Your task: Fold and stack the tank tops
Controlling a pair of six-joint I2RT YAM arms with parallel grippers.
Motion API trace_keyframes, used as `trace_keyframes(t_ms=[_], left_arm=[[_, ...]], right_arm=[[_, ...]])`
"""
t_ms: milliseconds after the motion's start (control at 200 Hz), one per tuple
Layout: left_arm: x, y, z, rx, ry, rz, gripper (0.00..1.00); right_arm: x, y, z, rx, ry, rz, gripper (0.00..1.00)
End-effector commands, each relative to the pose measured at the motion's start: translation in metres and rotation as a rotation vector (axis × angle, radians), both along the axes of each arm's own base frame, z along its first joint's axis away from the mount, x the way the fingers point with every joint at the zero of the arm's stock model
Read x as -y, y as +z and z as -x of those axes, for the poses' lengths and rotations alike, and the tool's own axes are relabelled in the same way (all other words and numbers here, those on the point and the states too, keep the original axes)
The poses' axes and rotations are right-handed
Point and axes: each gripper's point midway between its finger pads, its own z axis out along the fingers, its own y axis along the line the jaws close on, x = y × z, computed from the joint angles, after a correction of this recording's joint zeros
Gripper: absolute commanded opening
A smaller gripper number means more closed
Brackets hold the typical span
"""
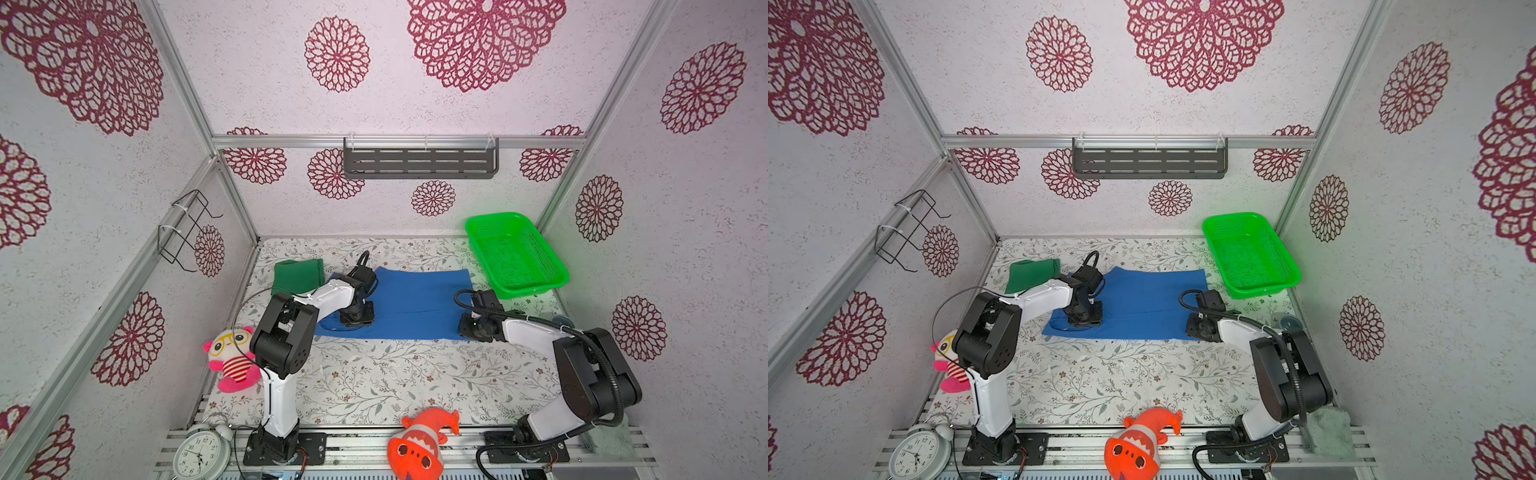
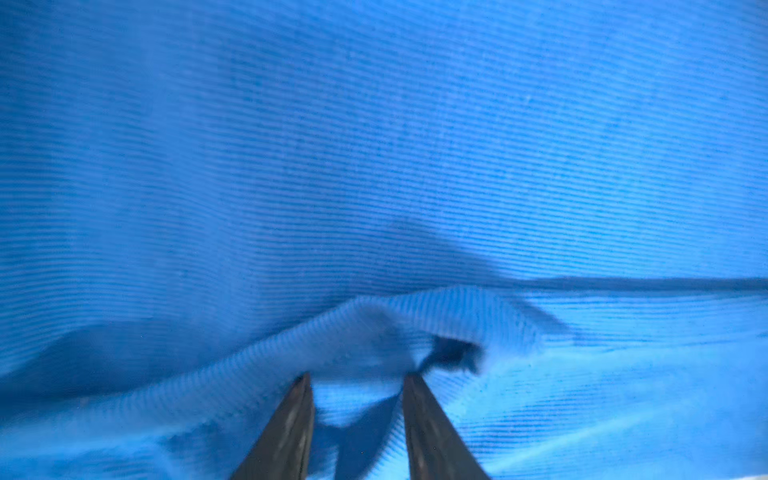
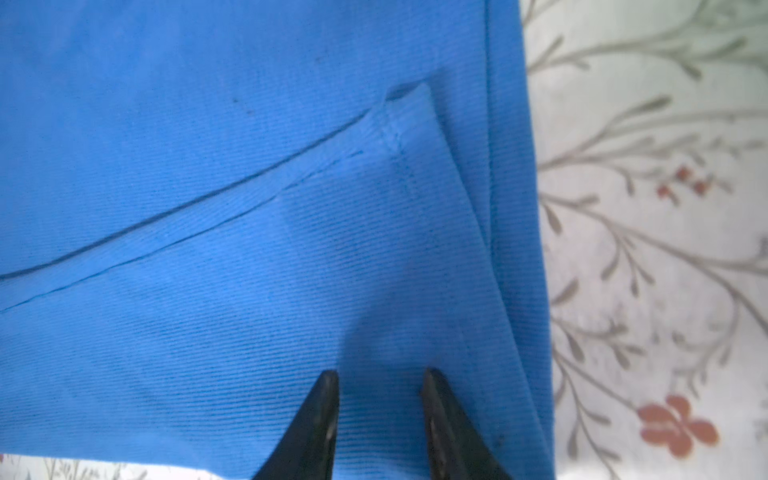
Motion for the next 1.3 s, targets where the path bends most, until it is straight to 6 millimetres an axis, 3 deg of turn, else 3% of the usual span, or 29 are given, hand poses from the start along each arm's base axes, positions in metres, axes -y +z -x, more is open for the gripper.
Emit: trace_keyframes(t_ms=[0, 180, 265, 355, 495, 676, 701, 791, 946, 1121, 1296], left_arm=[[-0.013, -0.029, 0.086, -0.252, 0.02, -0.031, 0.4], [-0.021, -0.03, 0.145, -0.327, 0.079, -0.031, 0.4], [-0.028, -0.017, 0.149, -0.306, 0.085, -0.049, 0.4], [-0.026, 0.015, 0.117, -0.218, 0.03, -0.077, 0.42], [-0.016, 0.068, 0.047, -0.064, -0.077, -0.113, 0.48], [0.009, 0.104, -0.047, 0.148, -0.149, -0.09, 0.52], [0.01, 0.092, -0.059, 0.146, -0.149, -0.103, 0.53], [0.012, 0.083, -0.097, 0.184, -0.109, -0.071, 0.56], [0.018, 0.058, -0.143, 0.268, -0.079, -0.023, 0.57], [0.026, 0.03, -0.158, 0.256, -0.095, -0.011, 0.54], [0.031, 0.007, -0.151, 0.213, -0.061, 0.025, 0.51]], right_arm=[[0.011, -0.023, 0.05, -0.16, -0.024, 0.027, 0.38], [0.008, -0.021, 0.094, -0.235, -0.01, 0.027, 0.37], [0.002, -0.011, 0.099, -0.22, 0.018, -0.006, 0.38], [-0.001, 0.014, 0.079, -0.142, 0.089, 0.025, 0.38], [-0.001, 0.064, 0.032, -0.011, 0.204, 0.142, 0.4], [-0.001, 0.099, -0.011, 0.094, 0.189, 0.14, 0.42], [-0.003, 0.105, -0.016, 0.112, 0.179, 0.13, 0.41], [-0.009, 0.117, -0.02, 0.157, 0.16, 0.076, 0.42], [-0.004, 0.109, -0.01, 0.149, 0.134, 0.07, 0.41], [0.004, 0.102, -0.004, 0.142, 0.117, 0.071, 0.41], [0.008, 0.098, -0.013, 0.145, 0.103, 0.074, 0.41]])
